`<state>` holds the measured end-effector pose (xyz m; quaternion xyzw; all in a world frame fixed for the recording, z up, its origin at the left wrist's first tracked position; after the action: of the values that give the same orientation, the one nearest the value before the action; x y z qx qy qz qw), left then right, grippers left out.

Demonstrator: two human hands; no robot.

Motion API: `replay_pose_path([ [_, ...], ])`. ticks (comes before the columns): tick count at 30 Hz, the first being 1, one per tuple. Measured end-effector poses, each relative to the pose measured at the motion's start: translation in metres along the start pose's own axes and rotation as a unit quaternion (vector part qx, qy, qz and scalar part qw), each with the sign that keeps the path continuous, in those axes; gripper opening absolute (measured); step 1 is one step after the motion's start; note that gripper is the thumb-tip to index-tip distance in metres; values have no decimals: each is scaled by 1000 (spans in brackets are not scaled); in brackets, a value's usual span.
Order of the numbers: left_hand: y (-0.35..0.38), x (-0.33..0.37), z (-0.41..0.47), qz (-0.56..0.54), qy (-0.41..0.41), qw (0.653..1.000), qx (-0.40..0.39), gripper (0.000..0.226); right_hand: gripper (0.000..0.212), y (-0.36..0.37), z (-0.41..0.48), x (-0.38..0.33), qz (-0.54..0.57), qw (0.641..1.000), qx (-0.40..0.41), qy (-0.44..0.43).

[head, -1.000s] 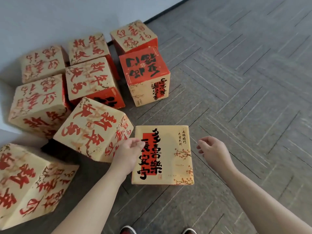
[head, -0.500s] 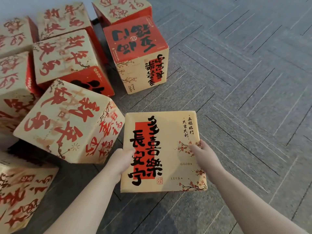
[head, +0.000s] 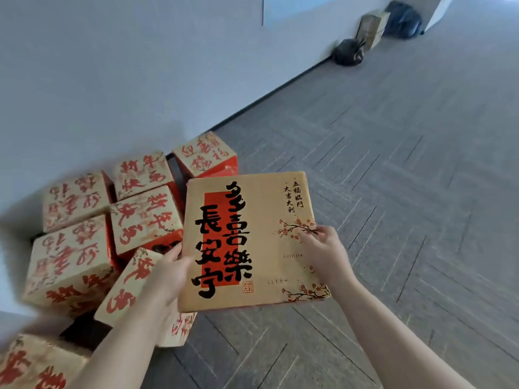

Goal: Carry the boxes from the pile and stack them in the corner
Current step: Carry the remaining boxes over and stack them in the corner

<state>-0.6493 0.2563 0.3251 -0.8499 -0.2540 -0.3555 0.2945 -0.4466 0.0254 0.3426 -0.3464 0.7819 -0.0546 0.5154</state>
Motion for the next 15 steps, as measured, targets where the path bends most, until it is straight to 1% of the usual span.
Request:
replay_pose_path([
  [2,-29,59,-39,-9,18,1000,19,50,43,-27,-33,-63,4,1000,0,-27],
  [4,-58,107,-79,-9,47,998,32,38,38,-52,-69,-118,16,999,1,-42],
  [5,-72,130,-102,-12,68,997,37,36,35,-63,-90,-143,25,998,-3,-49],
  [7,-97,166,-142,-33,97,994,47,54,30,-83,-124,-184,50,995,-20,-80],
  [8,-110,180,-161,-50,107,992,52,59,27,-91,-140,-203,64,993,-31,-95],
  [9,-124,190,-178,-69,123,988,55,59,26,-97,-157,-219,78,990,-45,-108],
  [12,-158,206,-221,-151,151,975,63,45,33,-104,-209,-257,95,978,-91,-159],
  [13,-168,210,-232,-176,163,969,66,41,38,-105,-225,-269,91,974,-106,-177],
  [15,-186,216,-249,-227,177,956,60,33,51,-105,-247,-286,88,969,-110,-201],
])
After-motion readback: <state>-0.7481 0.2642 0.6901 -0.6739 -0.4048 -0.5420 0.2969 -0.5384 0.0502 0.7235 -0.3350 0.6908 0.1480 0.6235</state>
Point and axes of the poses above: each hand's wrist, its own z-axis towards the middle knuckle, its own y-axis out of the palm, x = y × z, the point moved 3 cm from there along z, towards the middle knuckle, and after that the axes turned 5 degrees about -z, right-handed, at the moved point
